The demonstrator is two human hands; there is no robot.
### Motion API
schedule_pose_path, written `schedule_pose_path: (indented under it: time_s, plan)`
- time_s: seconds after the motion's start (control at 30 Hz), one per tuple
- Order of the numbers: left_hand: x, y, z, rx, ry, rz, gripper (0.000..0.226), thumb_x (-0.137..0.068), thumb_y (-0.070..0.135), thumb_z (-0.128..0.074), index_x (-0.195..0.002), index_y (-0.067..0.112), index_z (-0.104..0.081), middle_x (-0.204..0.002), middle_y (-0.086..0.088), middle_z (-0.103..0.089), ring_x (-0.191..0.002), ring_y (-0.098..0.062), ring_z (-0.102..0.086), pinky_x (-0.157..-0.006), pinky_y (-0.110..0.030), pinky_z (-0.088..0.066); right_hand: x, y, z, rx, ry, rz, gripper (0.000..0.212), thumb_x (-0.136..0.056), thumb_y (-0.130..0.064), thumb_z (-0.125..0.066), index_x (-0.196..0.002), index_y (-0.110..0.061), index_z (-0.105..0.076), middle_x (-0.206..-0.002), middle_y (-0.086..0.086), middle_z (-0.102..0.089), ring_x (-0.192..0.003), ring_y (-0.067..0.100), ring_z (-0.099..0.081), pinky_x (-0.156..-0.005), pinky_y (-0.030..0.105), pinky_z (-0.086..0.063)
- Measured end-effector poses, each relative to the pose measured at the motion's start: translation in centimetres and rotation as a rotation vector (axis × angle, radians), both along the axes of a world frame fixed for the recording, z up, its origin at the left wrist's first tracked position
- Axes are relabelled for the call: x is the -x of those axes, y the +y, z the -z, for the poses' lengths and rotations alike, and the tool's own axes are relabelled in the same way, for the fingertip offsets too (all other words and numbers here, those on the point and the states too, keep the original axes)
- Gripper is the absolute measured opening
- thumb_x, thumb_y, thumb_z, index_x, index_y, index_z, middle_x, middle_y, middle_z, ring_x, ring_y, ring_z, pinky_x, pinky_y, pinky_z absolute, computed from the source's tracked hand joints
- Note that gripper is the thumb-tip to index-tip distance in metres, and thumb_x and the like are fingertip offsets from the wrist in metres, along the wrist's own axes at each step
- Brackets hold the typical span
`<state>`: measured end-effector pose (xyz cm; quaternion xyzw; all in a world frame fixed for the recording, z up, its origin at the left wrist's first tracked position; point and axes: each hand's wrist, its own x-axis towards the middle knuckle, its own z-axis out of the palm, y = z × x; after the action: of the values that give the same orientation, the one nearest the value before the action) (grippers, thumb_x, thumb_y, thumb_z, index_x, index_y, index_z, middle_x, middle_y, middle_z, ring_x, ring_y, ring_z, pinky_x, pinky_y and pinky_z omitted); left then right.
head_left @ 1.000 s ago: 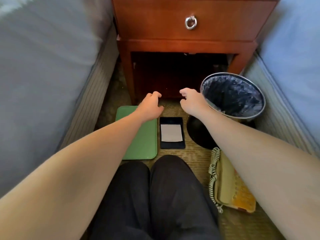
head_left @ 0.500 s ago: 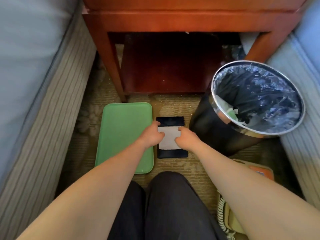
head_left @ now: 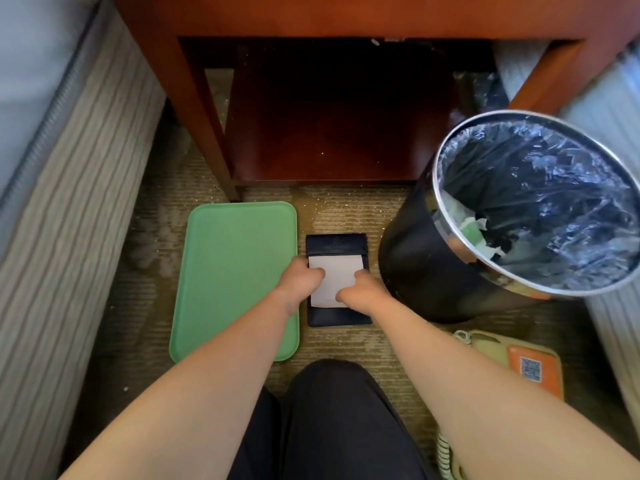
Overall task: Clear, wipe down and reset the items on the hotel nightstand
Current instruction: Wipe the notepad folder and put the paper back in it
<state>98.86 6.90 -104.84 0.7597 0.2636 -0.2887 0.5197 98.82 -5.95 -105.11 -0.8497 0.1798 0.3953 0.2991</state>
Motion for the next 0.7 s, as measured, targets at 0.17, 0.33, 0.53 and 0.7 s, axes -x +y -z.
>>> schedule_pose_path:
  time_s: [0.17, 0.33, 0.53, 0.7]
  plan:
    - [0.7, 0.7, -0.1, 0.07, 0.064, -0.152, 0.037, -0.093, 0.011, -0.058, -0.128, -0.001, -0.053, -0.116, -0.009, -0.056, -0.114, -0.027, -0.055, -0.105, -0.035, -0.043, -0.5, -0.2, -1.5, -0.152, 0.035, 0.149, 0.078, -0.088, -0.027, -0.066, -0.151, -0.009, -0.024, -0.153, 0.009, -0.032, -0.138, 0.027, -0.034, -0.107, 0.034, -0.036]
    - [0.9, 1.3, -2.0, 0.176, -0.002, -0.223, 0.032, -0.094, -0.004, -0.048, -0.125, 0.003, -0.055, -0.12, -0.014, -0.064, -0.101, -0.028, -0.062, -0.086, -0.035, -0.05, -0.2, -0.3, -4.7, -0.244, 0.022, 0.247, 0.05, -0.09, -0.013, -0.064, -0.137, -0.008, -0.048, -0.122, 0.005, -0.056, -0.113, 0.024, -0.053, -0.085, 0.03, -0.043]
    - [1.6, 2.6, -7.1, 0.276, -0.057, -0.302, 0.05, -0.098, -0.001, -0.043, -0.143, 0.017, -0.037, -0.11, -0.013, -0.061, -0.077, -0.023, -0.062, -0.052, -0.032, -0.05, 0.6, 0.4, -9.9, -0.401, -0.049, 0.315, 0.021, -0.093, -0.005, -0.056, -0.111, -0.014, -0.06, -0.09, 0.0, -0.057, -0.077, 0.012, -0.055, -0.056, 0.026, -0.046]
    - [2.6, 3.9, -11.5, 0.359, -0.154, -0.366, 0.051, -0.098, -0.002, -0.043, -0.145, 0.016, -0.039, -0.111, -0.011, -0.064, -0.08, -0.02, -0.063, -0.063, -0.035, -0.054, 1.4, 0.5, -14.4, -0.424, -0.206, 0.281, 0.019, -0.092, -0.007, -0.056, -0.099, -0.024, -0.064, -0.113, 0.003, -0.061, -0.106, 0.023, -0.059, -0.073, 0.032, -0.051]
